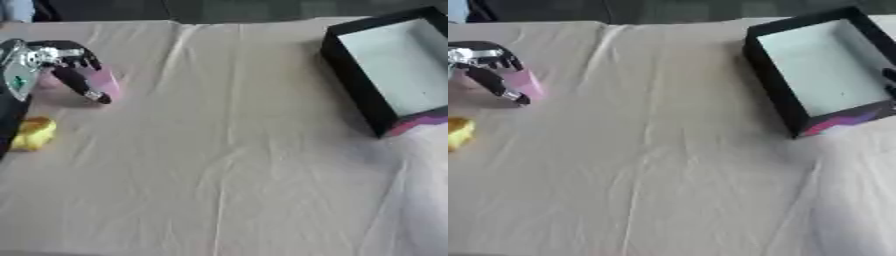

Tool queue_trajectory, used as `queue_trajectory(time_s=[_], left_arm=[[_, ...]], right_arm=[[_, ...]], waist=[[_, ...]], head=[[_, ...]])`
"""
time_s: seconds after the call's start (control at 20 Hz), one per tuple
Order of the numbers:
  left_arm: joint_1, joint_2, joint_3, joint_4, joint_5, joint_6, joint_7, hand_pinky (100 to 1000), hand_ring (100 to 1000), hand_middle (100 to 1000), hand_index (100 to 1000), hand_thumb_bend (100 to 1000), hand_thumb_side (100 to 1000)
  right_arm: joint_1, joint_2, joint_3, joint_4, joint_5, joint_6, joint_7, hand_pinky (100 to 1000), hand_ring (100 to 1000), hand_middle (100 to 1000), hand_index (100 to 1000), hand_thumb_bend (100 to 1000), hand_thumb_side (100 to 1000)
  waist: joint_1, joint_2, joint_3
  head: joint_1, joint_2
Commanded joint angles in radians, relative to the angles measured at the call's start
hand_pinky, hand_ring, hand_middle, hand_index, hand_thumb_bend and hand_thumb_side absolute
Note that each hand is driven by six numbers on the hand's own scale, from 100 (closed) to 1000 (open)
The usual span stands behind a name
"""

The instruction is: Pick up the objects with one hand, pass them to the other hand, and then place them into the box on the other side of the table.

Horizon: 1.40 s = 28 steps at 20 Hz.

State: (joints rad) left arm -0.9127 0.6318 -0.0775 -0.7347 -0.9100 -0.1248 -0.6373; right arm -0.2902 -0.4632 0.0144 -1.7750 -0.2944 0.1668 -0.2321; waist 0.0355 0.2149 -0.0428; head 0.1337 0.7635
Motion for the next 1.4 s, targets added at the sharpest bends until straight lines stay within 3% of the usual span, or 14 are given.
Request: queue_trajectory(time_s=[0.05, 0.75, 1.4], left_arm=[[-0.024, 0.016, 0.008, -0.002, -0.018, 0.003, 0.007, 872, 882, 826, 752, 612, 333], [-0.017, 0.017, 0.023, -0.027, 0.027, -0.022, -0.022, 845, 834, 759, 571, 396, 178], [0.057, 0.088, 0.082, -0.313, 0.233, 0.009, 0.048, 819, 778, 699, 543, 245, 100]], right_arm=[[-0.013, -0.017, -0.005, -0.01, 0.005, -0.001, 0.003, 1000, 948, 1000, 1000, 100, 899], [-0.009, -0.02, -0.006, -0.009, 0.005, -0.002, 0.004, 1000, 949, 1000, 1000, 100, 903], [-0.001, -0.03, -0.016, -0.014, 0.007, -0.007, -0.003, 1000, 949, 1000, 1000, 100, 903]], waist=[[0.007, -0.016, -0.001], [0.006, -0.018, 0.005], [0.005, -0.017, 0.022]], head=[[0.006, -0.001], [0.012, 0.002], [0.0, -0.015]])
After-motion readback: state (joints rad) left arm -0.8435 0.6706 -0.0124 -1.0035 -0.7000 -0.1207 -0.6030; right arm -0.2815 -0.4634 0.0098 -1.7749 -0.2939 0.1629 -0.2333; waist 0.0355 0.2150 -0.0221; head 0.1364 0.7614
